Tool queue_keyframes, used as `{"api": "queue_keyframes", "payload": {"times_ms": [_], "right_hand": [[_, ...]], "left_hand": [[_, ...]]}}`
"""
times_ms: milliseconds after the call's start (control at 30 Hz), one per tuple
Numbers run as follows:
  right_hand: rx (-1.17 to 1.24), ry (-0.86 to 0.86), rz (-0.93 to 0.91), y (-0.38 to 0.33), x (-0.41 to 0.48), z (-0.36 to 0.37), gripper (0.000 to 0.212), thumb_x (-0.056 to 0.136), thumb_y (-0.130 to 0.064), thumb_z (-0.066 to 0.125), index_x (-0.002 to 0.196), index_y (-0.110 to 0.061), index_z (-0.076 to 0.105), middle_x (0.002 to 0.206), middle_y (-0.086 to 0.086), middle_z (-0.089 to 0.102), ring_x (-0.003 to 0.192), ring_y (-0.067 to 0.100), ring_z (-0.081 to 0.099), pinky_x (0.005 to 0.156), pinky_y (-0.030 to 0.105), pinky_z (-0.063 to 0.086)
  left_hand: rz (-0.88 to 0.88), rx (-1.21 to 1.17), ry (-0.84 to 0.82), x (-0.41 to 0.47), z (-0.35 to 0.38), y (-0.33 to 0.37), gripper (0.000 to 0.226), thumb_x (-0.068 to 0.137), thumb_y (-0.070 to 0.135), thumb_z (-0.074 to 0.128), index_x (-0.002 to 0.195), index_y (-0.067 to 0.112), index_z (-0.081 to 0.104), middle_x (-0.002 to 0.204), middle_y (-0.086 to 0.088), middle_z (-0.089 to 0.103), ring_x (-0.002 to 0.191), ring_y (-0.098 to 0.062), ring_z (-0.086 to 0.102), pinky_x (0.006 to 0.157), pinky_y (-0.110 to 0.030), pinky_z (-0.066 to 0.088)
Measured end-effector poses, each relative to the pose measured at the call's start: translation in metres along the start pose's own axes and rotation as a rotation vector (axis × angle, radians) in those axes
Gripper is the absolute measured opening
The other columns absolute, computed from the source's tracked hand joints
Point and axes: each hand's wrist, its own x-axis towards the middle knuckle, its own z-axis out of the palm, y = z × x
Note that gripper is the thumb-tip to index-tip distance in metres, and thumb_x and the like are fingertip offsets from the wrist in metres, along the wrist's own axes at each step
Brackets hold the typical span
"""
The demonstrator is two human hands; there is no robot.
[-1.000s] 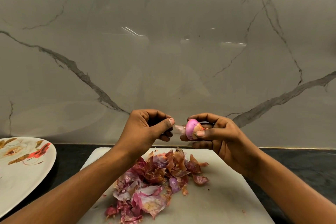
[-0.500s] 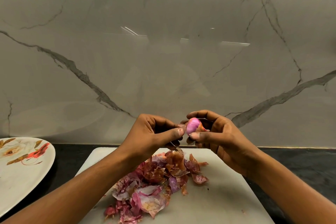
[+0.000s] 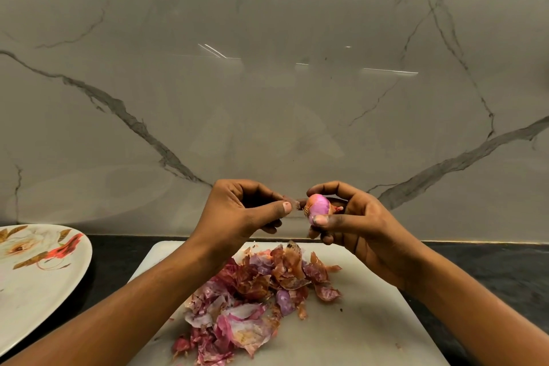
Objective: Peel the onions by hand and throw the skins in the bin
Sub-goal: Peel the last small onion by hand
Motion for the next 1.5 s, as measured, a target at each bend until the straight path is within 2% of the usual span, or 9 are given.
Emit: {"api": "queue_keyframes", "payload": {"times_ms": [133, 267, 433, 567, 733, 867, 1100, 1367, 1500], "right_hand": [[-0.112, -0.002, -0.021, 0.002, 0.0, -0.002, 0.055, 0.074, -0.007, 0.083, 0.125, -0.017, 0.066, 0.123, 0.007, 0.075, 0.097, 0.024, 0.074, 0.078, 0.03, 0.057], [-0.172, 0.01, -0.045, 0.002, 0.0, -0.002, 0.061, 0.072, -0.003, 0.09, 0.126, -0.019, 0.067, 0.122, 0.003, 0.076, 0.1, 0.02, 0.074, 0.081, 0.03, 0.06], [-0.194, 0.021, -0.093, 0.005, 0.002, -0.003, 0.058, 0.071, 0.001, 0.085, 0.125, -0.018, 0.073, 0.119, 0.002, 0.077, 0.104, 0.021, 0.075, 0.082, 0.029, 0.061], [-0.277, 0.033, -0.151, 0.008, 0.001, -0.004, 0.058, 0.068, -0.004, 0.089, 0.121, -0.024, 0.077, 0.118, 0.0, 0.077, 0.108, 0.023, 0.074, 0.088, 0.037, 0.063], [-0.458, 0.031, -0.236, 0.012, 0.001, -0.003, 0.057, 0.077, 0.007, 0.087, 0.122, -0.028, 0.077, 0.119, -0.004, 0.076, 0.105, 0.024, 0.075, 0.089, 0.044, 0.065], [-0.612, 0.015, -0.298, 0.015, 0.001, -0.004, 0.058, 0.08, 0.001, 0.087, 0.127, -0.029, 0.075, 0.12, -0.01, 0.076, 0.107, 0.019, 0.073, 0.085, 0.039, 0.065], [-0.599, 0.011, -0.317, 0.019, 0.002, -0.005, 0.059, 0.079, 0.001, 0.088, 0.129, -0.027, 0.074, 0.121, -0.011, 0.076, 0.111, 0.016, 0.073, 0.089, 0.036, 0.064], [-0.609, 0.028, -0.323, 0.019, 0.003, -0.006, 0.06, 0.079, -0.001, 0.089, 0.13, -0.028, 0.074, 0.12, -0.012, 0.076, 0.109, 0.017, 0.073, 0.087, 0.038, 0.065], [-0.665, 0.035, -0.345, 0.019, 0.002, -0.006, 0.06, 0.079, -0.003, 0.089, 0.13, -0.03, 0.073, 0.12, -0.016, 0.076, 0.112, 0.012, 0.071, 0.086, 0.031, 0.063]], "left_hand": [[0.028, -0.003, -0.036, -0.001, -0.001, -0.001, 0.01, 0.084, -0.006, 0.08, 0.089, 0.003, 0.08, 0.084, -0.013, 0.077, 0.073, -0.024, 0.072, 0.064, -0.035, 0.063], [0.03, 0.034, -0.078, -0.001, -0.002, 0.0, 0.017, 0.089, -0.009, 0.073, 0.089, 0.005, 0.083, 0.079, -0.015, 0.076, 0.064, -0.021, 0.065, 0.058, -0.034, 0.061], [0.0, 0.028, -0.122, -0.001, -0.001, 0.001, 0.009, 0.083, 0.011, 0.077, 0.087, 0.007, 0.084, 0.077, -0.016, 0.076, 0.062, -0.023, 0.064, 0.056, -0.033, 0.059], [-0.018, 0.062, -0.122, -0.001, 0.001, 0.0, 0.024, 0.081, 0.027, 0.085, 0.084, 0.003, 0.083, 0.075, -0.017, 0.074, 0.065, -0.024, 0.067, 0.056, -0.033, 0.059], [-0.027, 0.076, -0.119, -0.002, 0.002, 0.001, 0.015, 0.083, 0.016, 0.083, 0.092, 0.003, 0.084, 0.078, -0.015, 0.077, 0.068, -0.023, 0.073, 0.059, -0.028, 0.06], [-0.049, 0.068, -0.128, -0.002, 0.002, 0.002, 0.014, 0.084, 0.014, 0.083, 0.09, 0.001, 0.084, 0.076, -0.018, 0.077, 0.068, -0.027, 0.074, 0.062, -0.03, 0.061], [-0.061, 0.09, -0.109, -0.002, 0.002, 0.001, 0.007, 0.09, 0.002, 0.078, 0.087, -0.003, 0.082, 0.074, -0.018, 0.076, 0.066, -0.025, 0.074, 0.063, -0.028, 0.061], [-0.055, 0.063, -0.128, -0.003, 0.003, 0.004, 0.012, 0.086, 0.011, 0.082, 0.093, 0.001, 0.083, 0.079, -0.016, 0.078, 0.073, -0.032, 0.076, 0.066, -0.029, 0.062], [-0.057, 0.096, -0.132, -0.002, 0.002, 0.003, 0.007, 0.089, 0.005, 0.08, 0.091, 0.0, 0.083, 0.076, -0.016, 0.077, 0.069, -0.026, 0.075, 0.064, -0.027, 0.061]]}}
